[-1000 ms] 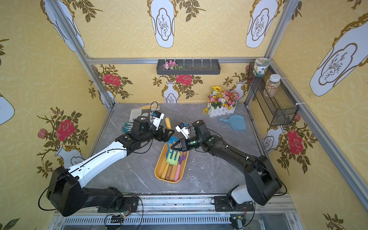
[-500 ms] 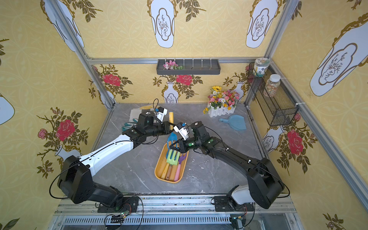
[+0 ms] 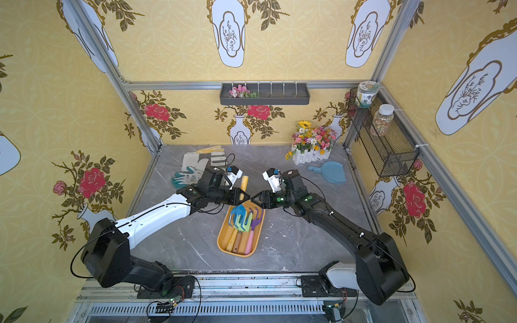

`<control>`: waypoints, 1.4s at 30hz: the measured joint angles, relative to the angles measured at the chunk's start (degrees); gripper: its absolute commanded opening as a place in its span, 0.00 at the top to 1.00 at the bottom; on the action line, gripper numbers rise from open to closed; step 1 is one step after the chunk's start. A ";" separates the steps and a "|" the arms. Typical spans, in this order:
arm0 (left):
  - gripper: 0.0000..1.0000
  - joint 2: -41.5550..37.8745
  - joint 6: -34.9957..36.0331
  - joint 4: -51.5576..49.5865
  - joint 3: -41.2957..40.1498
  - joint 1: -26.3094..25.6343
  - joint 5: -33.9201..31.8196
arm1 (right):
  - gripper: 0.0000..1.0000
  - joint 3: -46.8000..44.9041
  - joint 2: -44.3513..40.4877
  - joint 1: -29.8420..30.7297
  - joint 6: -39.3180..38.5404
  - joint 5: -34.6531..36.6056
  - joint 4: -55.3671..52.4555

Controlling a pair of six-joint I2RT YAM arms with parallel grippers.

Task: Put the rake into the storage box
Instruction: Place the rake in the storage box.

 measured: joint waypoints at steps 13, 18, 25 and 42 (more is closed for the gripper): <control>1.00 4.13 -0.83 -3.04 -1.29 -1.53 -4.04 | 0.44 -2.95 -0.13 -1.75 3.52 1.46 1.97; 1.00 8.13 -1.07 -4.55 1.14 -2.73 -6.58 | 0.44 -4.31 -0.87 -2.03 3.74 1.73 2.01; 1.00 11.06 -0.85 -9.14 2.32 -6.27 -8.79 | 0.44 -5.77 -1.84 -2.62 4.02 2.05 2.86; 0.70 13.90 -0.83 -13.49 3.43 -7.43 -8.81 | 0.44 -8.22 -4.28 -2.73 5.05 2.89 2.97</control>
